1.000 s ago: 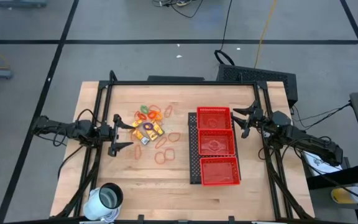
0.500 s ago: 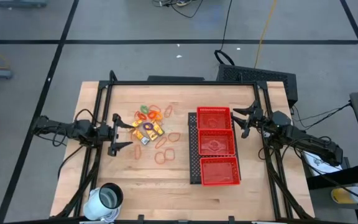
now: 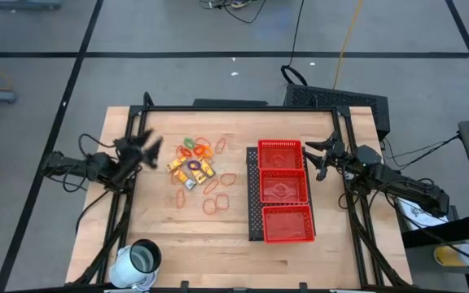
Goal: Pick & Place Office Desk Supplies
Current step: Put the orange rubber band into the top red bin on the shelf
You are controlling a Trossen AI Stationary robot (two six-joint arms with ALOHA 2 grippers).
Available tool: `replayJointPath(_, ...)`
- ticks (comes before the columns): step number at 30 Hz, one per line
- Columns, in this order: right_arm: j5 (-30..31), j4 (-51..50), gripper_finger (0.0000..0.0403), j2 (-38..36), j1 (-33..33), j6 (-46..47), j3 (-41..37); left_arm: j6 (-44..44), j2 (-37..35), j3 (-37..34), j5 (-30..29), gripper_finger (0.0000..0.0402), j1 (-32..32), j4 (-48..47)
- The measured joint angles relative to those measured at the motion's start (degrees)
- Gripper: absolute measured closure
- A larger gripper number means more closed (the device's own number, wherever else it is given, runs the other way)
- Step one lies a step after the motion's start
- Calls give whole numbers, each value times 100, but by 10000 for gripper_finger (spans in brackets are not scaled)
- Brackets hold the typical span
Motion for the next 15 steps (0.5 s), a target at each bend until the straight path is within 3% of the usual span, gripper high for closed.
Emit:
replayJointPath(2,-1,1,236,0,2,0,0,-485,0,0,-1066,78,-14,-103)
replayJointPath(4,-1,-1,237,1,0,-2,0,-819,0,0,-1404,78,-44,-171)
replayJointPath(11,0,1,236,0,0,-1,0,-1300,0,0,-1317,78,-42,-523)
replayJointPath(15,-1,0,238,2,1,-1,0,-1943,66,0,-361,78,39,-592)
